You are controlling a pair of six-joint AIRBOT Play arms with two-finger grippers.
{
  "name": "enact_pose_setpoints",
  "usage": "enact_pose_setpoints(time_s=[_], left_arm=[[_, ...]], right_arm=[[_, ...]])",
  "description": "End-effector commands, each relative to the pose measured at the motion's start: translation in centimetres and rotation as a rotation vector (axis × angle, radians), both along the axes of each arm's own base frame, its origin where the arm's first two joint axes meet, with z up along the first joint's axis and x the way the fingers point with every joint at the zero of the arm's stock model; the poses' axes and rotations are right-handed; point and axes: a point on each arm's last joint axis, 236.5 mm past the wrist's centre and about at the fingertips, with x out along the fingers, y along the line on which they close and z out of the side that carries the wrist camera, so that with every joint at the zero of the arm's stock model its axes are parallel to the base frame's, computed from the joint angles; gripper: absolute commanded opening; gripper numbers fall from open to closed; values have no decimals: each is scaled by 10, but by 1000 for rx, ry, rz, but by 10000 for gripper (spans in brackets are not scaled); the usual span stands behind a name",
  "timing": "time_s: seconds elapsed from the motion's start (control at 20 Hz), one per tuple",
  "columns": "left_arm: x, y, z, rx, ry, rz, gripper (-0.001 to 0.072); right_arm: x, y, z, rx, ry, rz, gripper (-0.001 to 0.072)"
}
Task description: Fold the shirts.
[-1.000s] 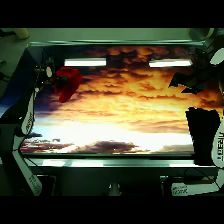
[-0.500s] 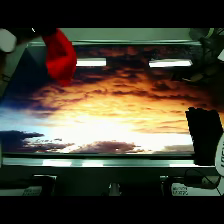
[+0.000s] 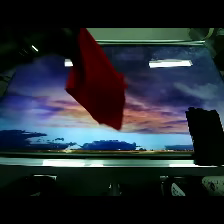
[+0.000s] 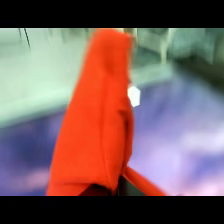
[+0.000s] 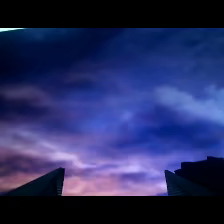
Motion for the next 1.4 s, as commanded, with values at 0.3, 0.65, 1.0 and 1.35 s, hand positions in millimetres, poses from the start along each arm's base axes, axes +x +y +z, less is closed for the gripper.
enact_pose_setpoints(time_s=[0.3,0.65,1.0,1.35], left_arm=[[-41,64,-311,387,614,163,29],[-45,75,-307,396,630,183,29],[-46,76,-292,370,600,182,29],[-22,94,-142,314,240,196,29]], right_arm=[[-69,101,-266,490,737,166,670],[-131,202,-391,619,902,220,671],[-115,255,-424,750,910,141,200],[-11,179,-202,440,317,449,23]])
